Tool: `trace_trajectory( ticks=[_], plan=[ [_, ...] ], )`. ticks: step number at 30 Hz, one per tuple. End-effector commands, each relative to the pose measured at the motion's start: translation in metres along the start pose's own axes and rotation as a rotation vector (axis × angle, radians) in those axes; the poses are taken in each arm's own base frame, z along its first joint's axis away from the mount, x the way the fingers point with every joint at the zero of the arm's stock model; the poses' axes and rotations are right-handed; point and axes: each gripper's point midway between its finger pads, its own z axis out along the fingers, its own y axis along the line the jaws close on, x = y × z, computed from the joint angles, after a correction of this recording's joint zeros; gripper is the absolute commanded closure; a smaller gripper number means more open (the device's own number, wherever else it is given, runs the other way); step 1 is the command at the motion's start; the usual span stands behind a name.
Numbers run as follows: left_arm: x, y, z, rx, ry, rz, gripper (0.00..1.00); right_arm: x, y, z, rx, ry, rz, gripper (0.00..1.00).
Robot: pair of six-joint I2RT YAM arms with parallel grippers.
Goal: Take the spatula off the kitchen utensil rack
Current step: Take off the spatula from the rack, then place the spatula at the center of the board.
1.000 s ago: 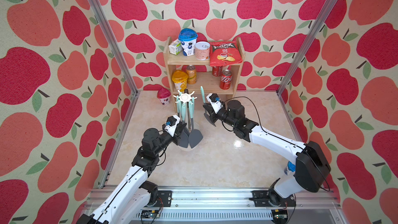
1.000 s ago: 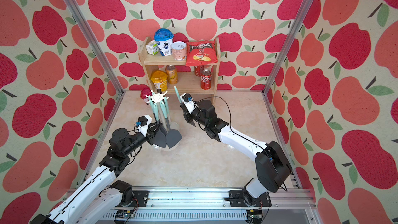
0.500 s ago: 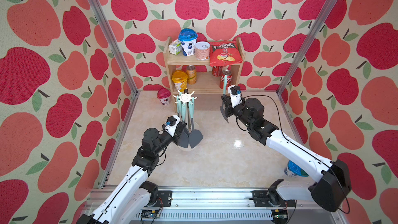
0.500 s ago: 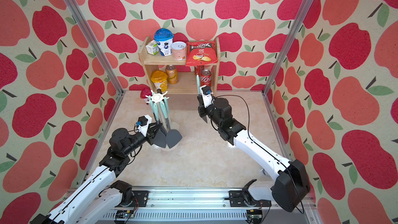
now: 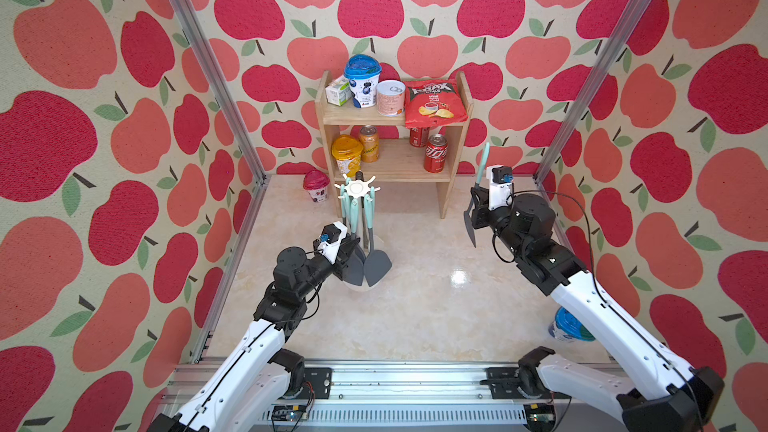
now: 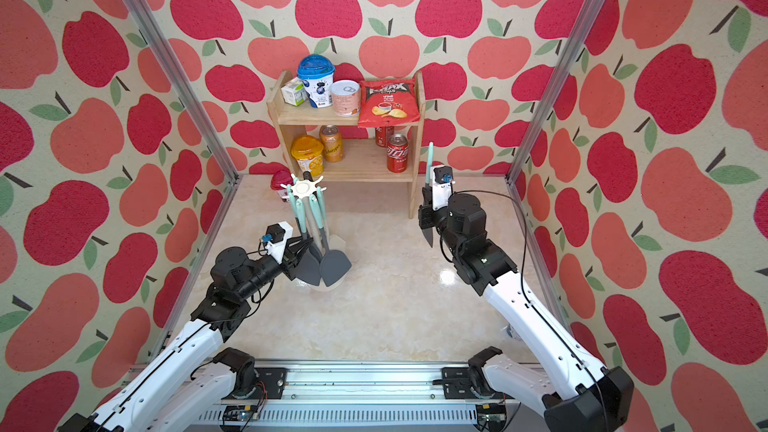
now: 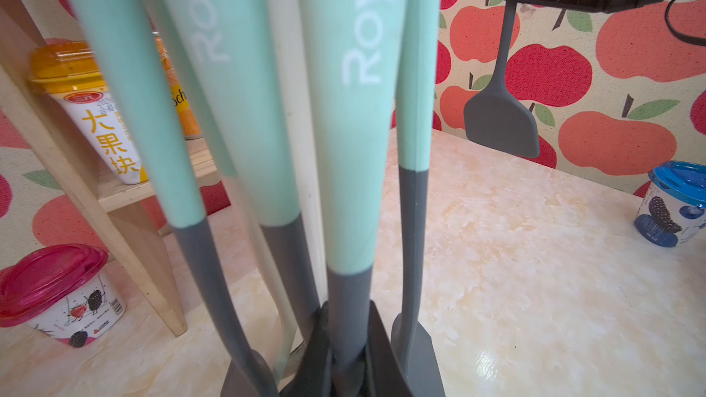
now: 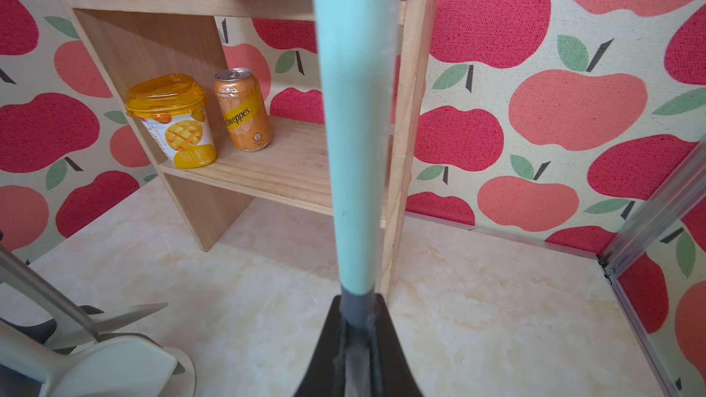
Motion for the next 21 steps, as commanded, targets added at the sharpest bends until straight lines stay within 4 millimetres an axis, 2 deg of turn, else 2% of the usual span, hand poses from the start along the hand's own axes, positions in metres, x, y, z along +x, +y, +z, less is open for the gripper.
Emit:
trace_trajectory(
  ticks=[1, 6, 13, 21],
  plan=[
    [0.015, -0.003, 0.0, 0.024, 0.073, -0.024, 1.0, 0.005, -0.015, -0.008, 0.051, 0.031, 0.023, 1.0],
    [0.012, -0.003, -0.001, 0.021, 0.079, -0.025, 1.0, 0.003, -0.036, -0.013, 0.112, 0.076, 0.02, 1.0],
    [0.008, 0.0, -0.004, -0.002, 0.079, -0.02, 1.0, -0.014, -0.07, -0.024, 0.224, 0.141, 0.017, 1.0],
    [0.01, -0.001, -0.002, 0.005, 0.082, -0.029, 1.0, -0.021, -0.092, -0.026, 0.314, 0.214, 0.009, 1.0]
  ],
)
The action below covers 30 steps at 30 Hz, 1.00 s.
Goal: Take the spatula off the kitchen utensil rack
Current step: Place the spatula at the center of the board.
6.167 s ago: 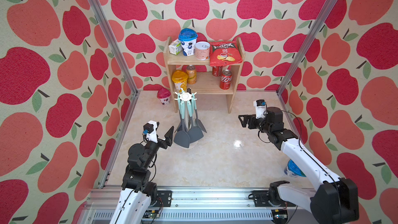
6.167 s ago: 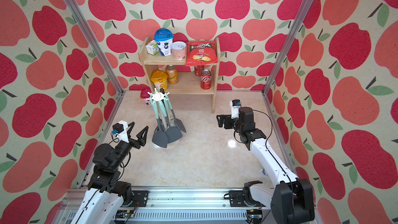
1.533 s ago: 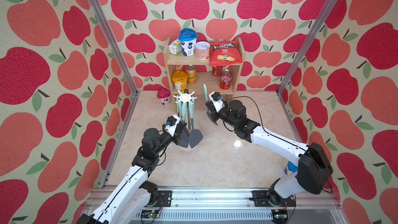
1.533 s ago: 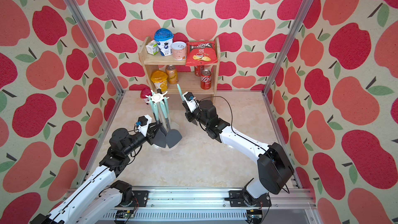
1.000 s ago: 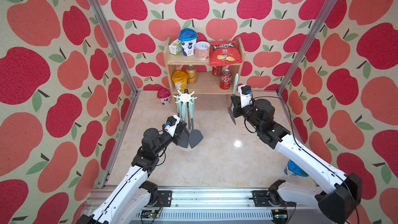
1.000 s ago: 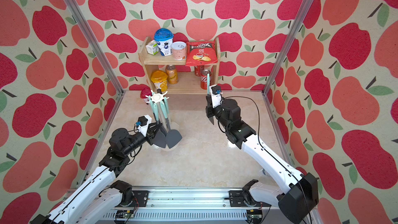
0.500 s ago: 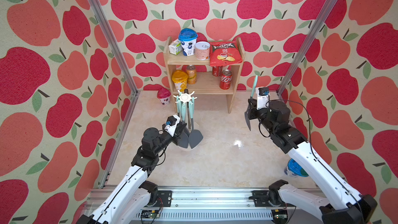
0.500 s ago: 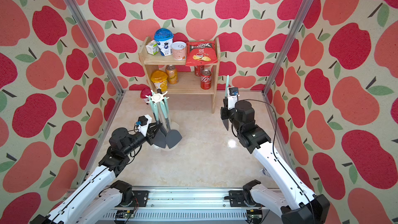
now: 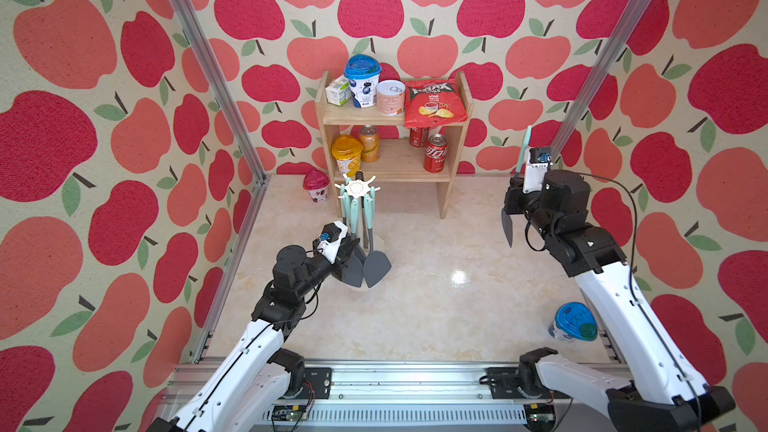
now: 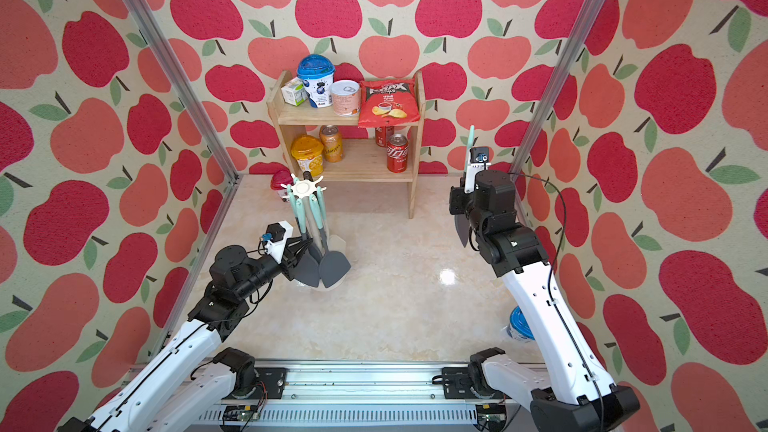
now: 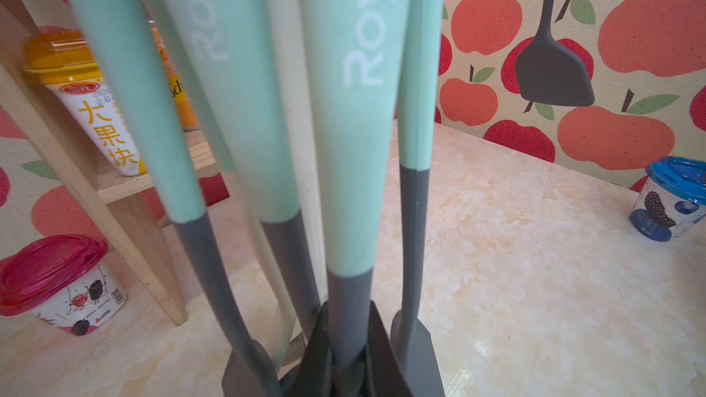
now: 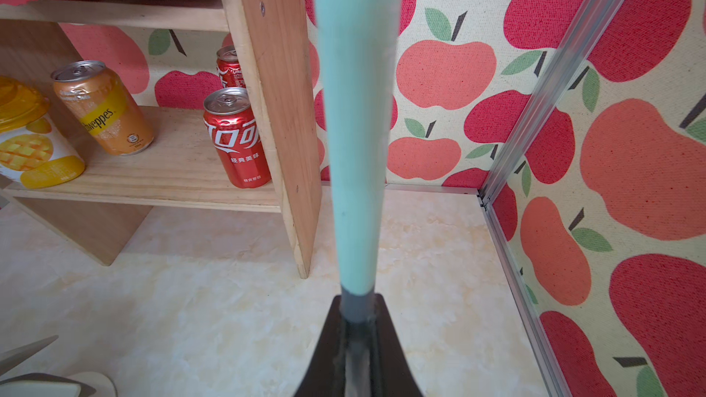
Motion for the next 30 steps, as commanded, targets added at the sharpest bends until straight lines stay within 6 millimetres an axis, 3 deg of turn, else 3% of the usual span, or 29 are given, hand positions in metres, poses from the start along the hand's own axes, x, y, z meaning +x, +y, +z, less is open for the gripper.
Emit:
trace_trajectory(
  ticks=[1, 12, 23, 30],
  plan=[
    [0.009, 0.0, 0.001, 0.008, 0.054, -0.021, 1.0, 0.007, -0.014, 0.004, 0.068, 0.075, -0.015, 1.0],
    [0.005, -0.004, 0.003, 0.033, 0.044, -0.03, 1.0, 0.017, -0.02, 0.031, 0.134, 0.235, -0.08, 1.0],
    [0.008, -0.006, -0.001, 0.033, 0.049, -0.028, 1.0, 0.042, -0.034, 0.075, 0.238, 0.374, -0.157, 1.0],
    [0.01, -0.007, -0.001, 0.039, 0.054, -0.03, 1.0, 0.073, -0.057, 0.096, 0.305, 0.481, -0.155, 1.0]
  ],
)
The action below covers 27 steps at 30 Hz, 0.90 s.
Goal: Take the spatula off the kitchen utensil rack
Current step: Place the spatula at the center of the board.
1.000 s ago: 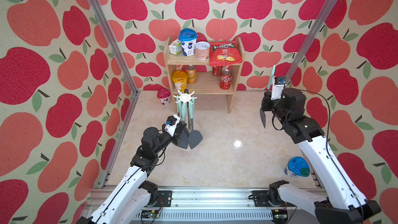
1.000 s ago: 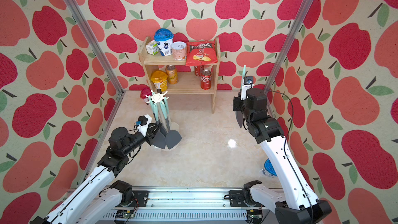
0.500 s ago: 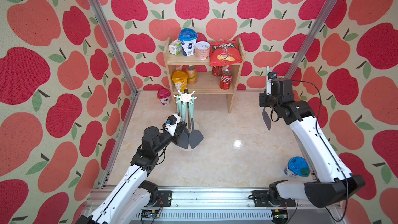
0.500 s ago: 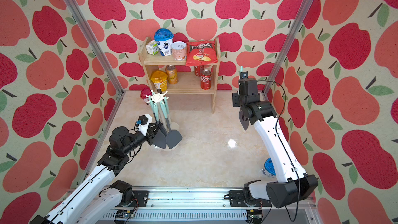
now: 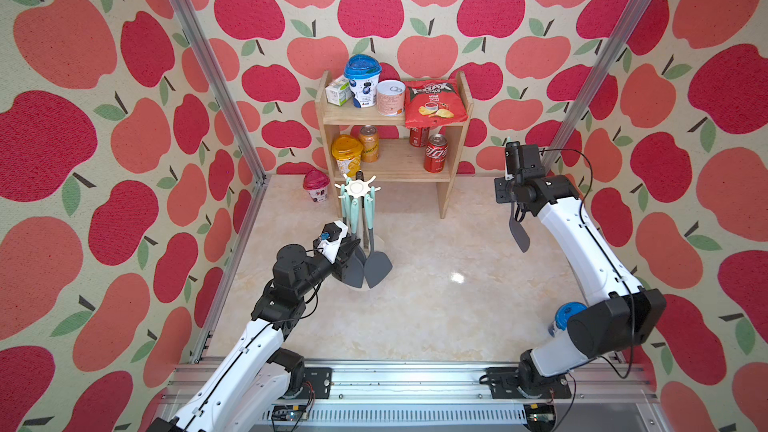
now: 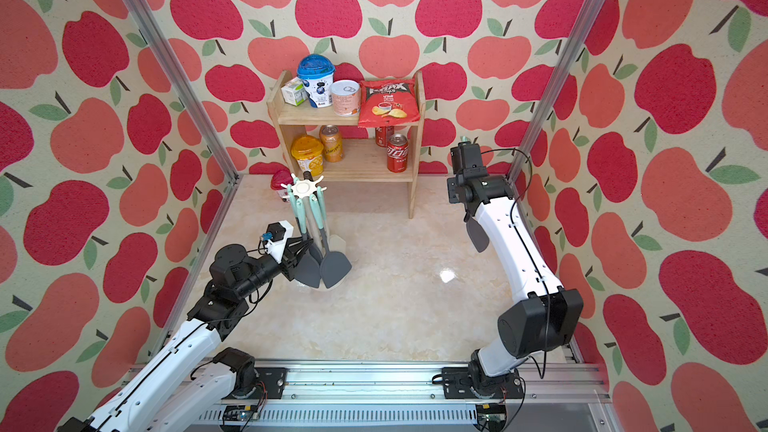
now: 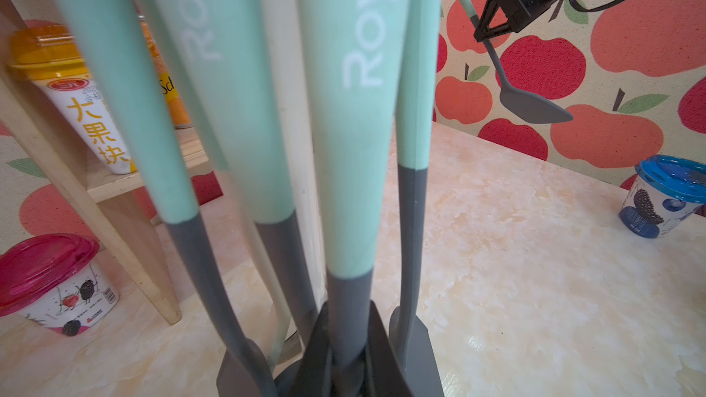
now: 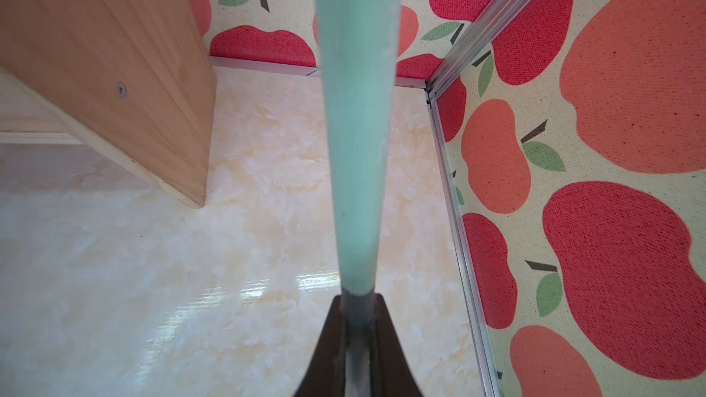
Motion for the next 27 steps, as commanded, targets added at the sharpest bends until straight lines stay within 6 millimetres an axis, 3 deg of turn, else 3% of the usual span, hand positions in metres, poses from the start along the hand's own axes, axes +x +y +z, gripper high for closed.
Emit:
trace_trajectory(
  ticks=[1, 7, 16, 27],
  plan=[
    [0.009, -0.004, -0.001, 0.02, 0.043, -0.023, 1.0, 0.008, -0.017, 0.009, 0.059, 0.046, -0.002, 1.0],
    [0.01, -0.005, -0.003, 0.016, 0.041, -0.022, 1.0, 0.031, -0.024, 0.037, 0.089, 0.125, -0.007, 1.0],
    [0.013, -0.005, -0.002, 0.017, 0.059, -0.031, 1.0, 0.049, -0.024, 0.071, 0.118, 0.209, -0.035, 1.0],
    [0.016, -0.005, -0.001, 0.022, 0.071, -0.033, 1.0, 0.086, -0.045, 0.12, 0.116, 0.331, 0.009, 1.0]
  ],
)
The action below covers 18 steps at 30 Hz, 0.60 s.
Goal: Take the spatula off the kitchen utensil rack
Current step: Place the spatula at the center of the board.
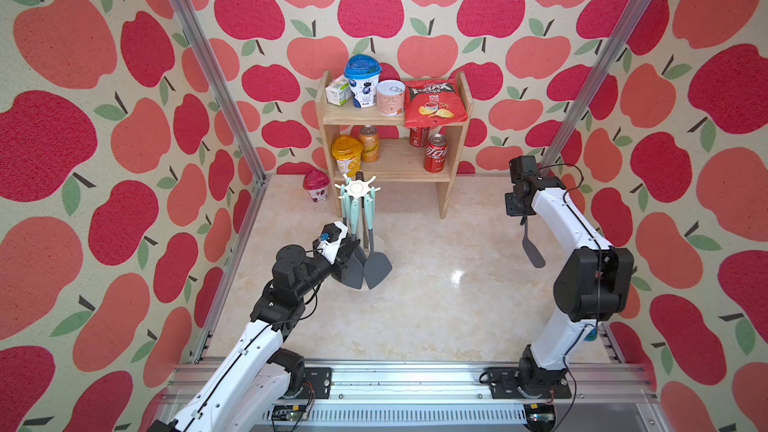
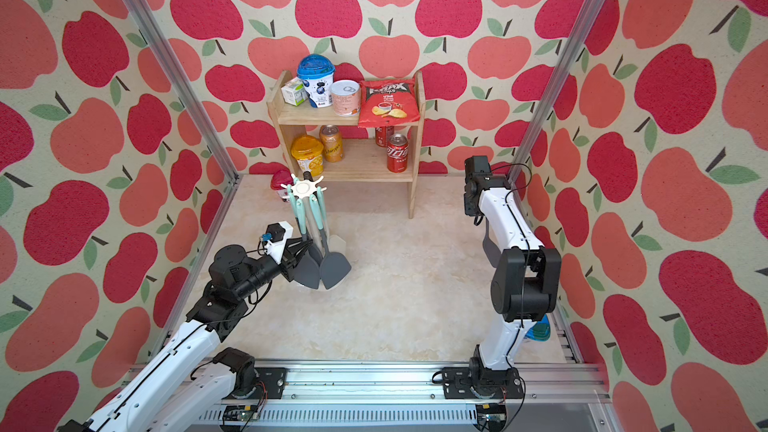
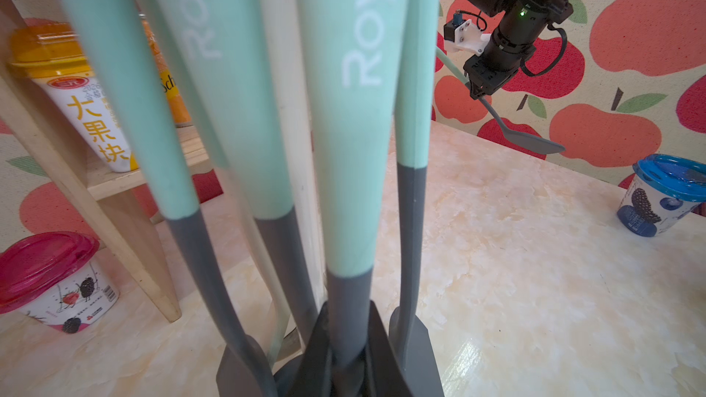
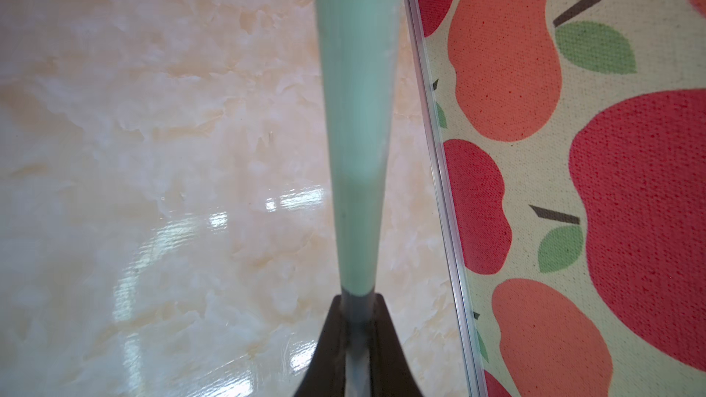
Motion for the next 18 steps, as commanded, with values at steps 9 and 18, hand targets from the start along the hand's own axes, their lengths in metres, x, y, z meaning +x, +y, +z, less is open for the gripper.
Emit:
trace_trajectory(
  ticks=[9, 18],
  plan=[
    [0.015, -0.006, 0.0, 0.026, 0.071, -0.033, 1.0, 0.017, -0.001, 0.054, 0.021, 0.076, -0.007, 1.0],
    [0.015, -0.007, 0.002, 0.032, 0.074, -0.037, 1.0, 0.025, 0.013, 0.079, 0.006, 0.121, -0.032, 1.0]
  ],
)
